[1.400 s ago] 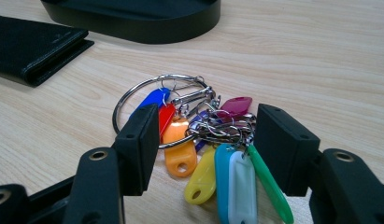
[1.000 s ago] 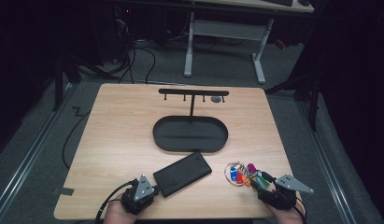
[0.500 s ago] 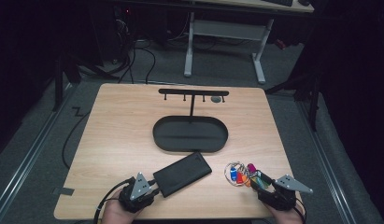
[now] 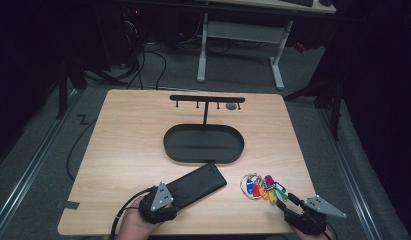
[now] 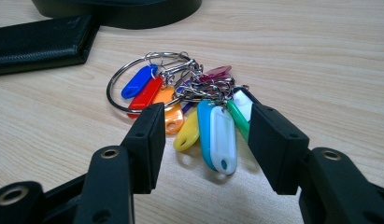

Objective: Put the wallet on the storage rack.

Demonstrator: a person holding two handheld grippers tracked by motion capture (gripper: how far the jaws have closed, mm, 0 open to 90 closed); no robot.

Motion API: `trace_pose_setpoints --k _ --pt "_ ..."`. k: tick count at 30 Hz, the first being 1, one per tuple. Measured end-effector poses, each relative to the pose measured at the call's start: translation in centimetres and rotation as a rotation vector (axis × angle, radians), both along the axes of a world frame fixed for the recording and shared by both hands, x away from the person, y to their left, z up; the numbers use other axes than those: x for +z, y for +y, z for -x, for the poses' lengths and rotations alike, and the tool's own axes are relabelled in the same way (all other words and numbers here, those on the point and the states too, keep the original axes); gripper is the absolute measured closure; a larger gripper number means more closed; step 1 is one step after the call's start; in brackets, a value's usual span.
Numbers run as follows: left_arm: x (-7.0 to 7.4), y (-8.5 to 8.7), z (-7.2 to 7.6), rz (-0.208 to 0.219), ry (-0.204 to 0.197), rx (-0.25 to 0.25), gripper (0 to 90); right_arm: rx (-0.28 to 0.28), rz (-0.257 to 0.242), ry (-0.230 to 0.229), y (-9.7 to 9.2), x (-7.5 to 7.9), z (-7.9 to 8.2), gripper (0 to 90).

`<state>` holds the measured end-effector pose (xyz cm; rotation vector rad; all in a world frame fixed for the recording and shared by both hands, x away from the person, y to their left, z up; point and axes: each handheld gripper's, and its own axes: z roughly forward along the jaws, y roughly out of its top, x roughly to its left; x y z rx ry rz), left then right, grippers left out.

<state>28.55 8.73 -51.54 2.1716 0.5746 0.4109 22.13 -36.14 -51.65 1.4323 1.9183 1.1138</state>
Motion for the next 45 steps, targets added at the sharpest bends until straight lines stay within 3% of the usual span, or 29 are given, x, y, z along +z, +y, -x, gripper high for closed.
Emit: trace_pose_setpoints --k 8,12,15,24,28,39,45 --pt "-0.1 -1.5 0.3 -0.017 -0.017 -0.06 42.3 0.021 0.009 0.012 0.3 -0.2 0.4 47.8" --pt "-0.6 -2.8 0.4 -0.067 -0.045 -0.085 41.3 0.025 0.014 0.016 0.3 -0.3 0.4 47.8" --pt "-0.8 -3.5 0.5 -0.115 -0.079 -0.08 39.9 0.025 0.007 0.024 0.2 -0.3 0.2 48.2" --pt "-1.1 -3.5 0.3 -0.173 -0.125 -0.025 39.5 0.046 0.018 0.016 0.7 -0.3 0.2 48.3" --pt "-1.3 -3.9 0.7 -0.211 -0.167 -0.013 42.9 0.044 0.01 0.011 0.8 -0.1 0.0 48.2" --pt "-1.5 -4.0 1.1 -0.213 -0.19 -0.006 50.8 0.077 0.013 -0.014 1.7 0.4 -0.2 48.2" --pt "-1.3 -4.0 1.5 -0.21 -0.208 -0.017 64.2 0.086 0.015 -0.008 2.1 0.2 -0.6 48.1"
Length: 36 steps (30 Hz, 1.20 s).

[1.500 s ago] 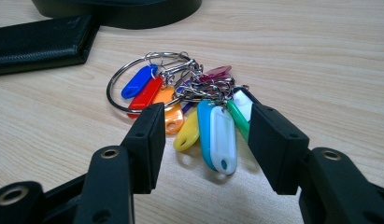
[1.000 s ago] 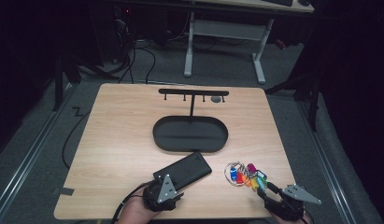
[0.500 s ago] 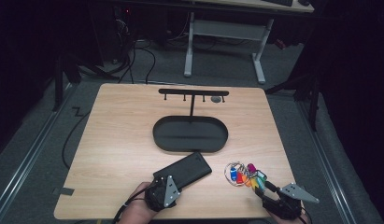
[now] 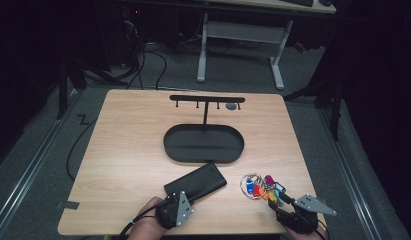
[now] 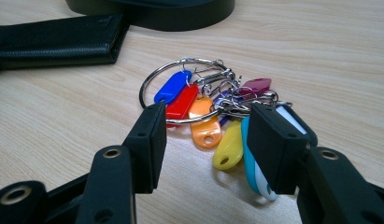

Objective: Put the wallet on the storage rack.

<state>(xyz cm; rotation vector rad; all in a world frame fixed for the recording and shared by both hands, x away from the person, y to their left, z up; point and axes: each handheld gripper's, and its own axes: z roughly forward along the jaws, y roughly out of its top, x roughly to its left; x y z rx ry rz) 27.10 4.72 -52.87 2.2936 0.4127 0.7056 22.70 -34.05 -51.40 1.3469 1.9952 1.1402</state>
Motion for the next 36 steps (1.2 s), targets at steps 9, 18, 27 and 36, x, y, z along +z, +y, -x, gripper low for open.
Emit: trace_pose_setpoints --k 9,18,27,36 --pt "0.1 0.8 0.2 0.093 0.032 0.026 74.5 0.031 -0.016 -0.016 1.0 0.5 -1.0 47.6" --pt "1.5 3.1 0.0 0.244 0.061 0.061 78.7 0.028 -0.04 -0.016 0.9 0.4 -1.8 47.4" --pt "2.5 4.5 0.3 0.307 0.062 0.081 80.4 0.012 -0.051 -0.048 0.4 1.1 -1.5 47.3" --pt "2.6 4.9 0.7 0.29 0.081 0.065 80.3 0.006 -0.074 -0.048 0.1 1.0 -1.9 47.3"
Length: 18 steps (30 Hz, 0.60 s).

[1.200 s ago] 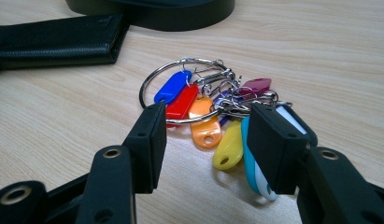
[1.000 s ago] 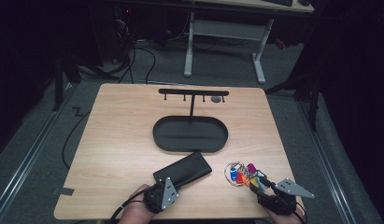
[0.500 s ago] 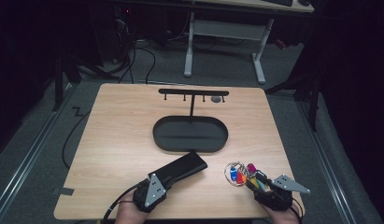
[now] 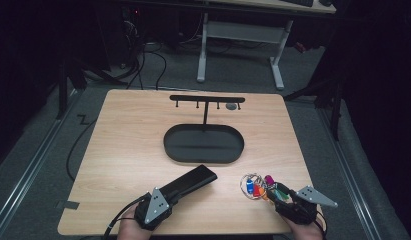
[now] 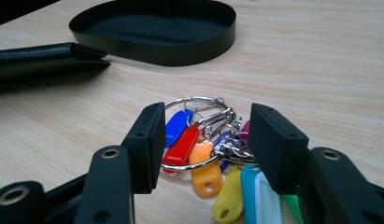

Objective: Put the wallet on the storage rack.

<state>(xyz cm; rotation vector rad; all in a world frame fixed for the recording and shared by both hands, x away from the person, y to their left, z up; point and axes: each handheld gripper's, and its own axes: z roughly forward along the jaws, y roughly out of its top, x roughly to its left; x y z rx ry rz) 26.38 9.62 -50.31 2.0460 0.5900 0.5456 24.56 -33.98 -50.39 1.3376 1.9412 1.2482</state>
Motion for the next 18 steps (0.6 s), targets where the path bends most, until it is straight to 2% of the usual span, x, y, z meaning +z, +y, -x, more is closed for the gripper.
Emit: trace_pose_setpoints --k 3,7,9,11,14,18 --pt "0.1 -0.1 0.1 -0.009 -0.004 -0.004 80.4 0.004 0.006 -0.002 0.0 0.0 0.2 47.3" --pt "1.1 0.8 -0.3 0.098 0.043 -0.006 81.3 -0.002 0.007 -0.003 -0.3 0.1 0.4 47.3" --pt "1.3 1.3 -0.3 0.133 0.06 -0.004 81.4 -0.008 0.004 0.003 -0.3 0.0 0.4 47.3" --pt "1.5 1.8 -0.3 0.15 0.071 -0.003 81.4 -0.01 0.002 0.006 -0.3 0.0 0.4 47.3" --pt "1.8 2.3 -0.1 0.195 0.072 0.004 81.5 -0.006 0.006 0.009 -0.2 -0.1 0.3 47.3" --pt "1.9 2.1 0.6 0.22 0.088 -0.018 81.5 -0.001 0.008 0.009 -0.2 -0.2 0.3 47.3"
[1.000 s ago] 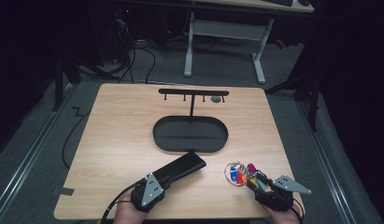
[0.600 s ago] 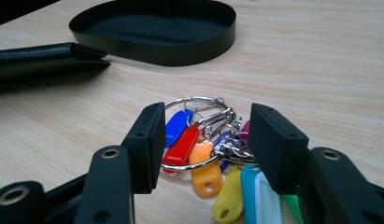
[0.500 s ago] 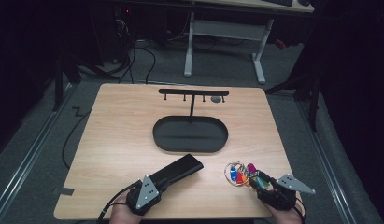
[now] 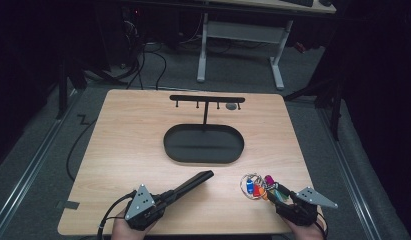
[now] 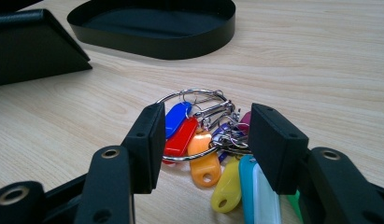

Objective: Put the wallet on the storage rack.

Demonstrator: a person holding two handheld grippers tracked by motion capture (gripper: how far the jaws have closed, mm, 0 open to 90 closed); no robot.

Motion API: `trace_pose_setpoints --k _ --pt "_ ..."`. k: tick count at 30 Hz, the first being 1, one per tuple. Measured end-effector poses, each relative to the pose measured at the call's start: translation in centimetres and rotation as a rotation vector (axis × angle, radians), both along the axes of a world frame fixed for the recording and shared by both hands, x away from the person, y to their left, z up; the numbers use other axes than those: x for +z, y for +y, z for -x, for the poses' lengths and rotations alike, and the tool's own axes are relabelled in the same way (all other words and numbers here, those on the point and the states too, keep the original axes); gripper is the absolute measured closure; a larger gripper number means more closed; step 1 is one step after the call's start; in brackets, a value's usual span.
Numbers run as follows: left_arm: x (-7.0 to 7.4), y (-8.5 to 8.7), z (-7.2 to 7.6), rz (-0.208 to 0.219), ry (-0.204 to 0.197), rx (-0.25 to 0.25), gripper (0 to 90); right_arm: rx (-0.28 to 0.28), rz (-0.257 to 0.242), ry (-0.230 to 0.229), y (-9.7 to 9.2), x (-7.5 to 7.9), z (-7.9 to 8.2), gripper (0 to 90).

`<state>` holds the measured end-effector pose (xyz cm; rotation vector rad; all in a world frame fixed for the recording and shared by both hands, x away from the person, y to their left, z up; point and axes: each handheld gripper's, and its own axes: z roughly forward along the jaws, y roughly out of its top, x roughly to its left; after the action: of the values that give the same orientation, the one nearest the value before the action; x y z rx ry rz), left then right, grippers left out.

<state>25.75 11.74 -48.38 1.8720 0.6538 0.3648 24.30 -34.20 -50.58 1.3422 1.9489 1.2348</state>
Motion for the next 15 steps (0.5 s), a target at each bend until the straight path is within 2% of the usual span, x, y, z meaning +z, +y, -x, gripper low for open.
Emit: trace_pose_setpoints --k 3,7,9,12,15 --pt "0.1 -0.3 0.2 0.006 -0.006 -0.009 81.6 -0.004 -0.004 0.001 -0.1 0.0 0.1 47.3" --pt "-0.2 0.2 -0.1 0.021 0.006 0.012 81.4 -0.004 -0.01 0.003 -0.2 0.0 0.1 47.3" --pt "-0.2 0.4 -0.2 0.009 -0.012 0.022 81.0 0.0 -0.011 0.007 -0.1 0.0 0.0 47.3" --pt "-0.3 1.0 -0.7 0.036 0.003 0.039 80.2 0.004 -0.008 0.012 0.0 -0.1 -0.1 47.2" --pt "-0.3 1.5 -1.1 0.04 0.002 0.056 79.5 0.007 -0.008 0.016 0.0 -0.2 -0.1 47.0"
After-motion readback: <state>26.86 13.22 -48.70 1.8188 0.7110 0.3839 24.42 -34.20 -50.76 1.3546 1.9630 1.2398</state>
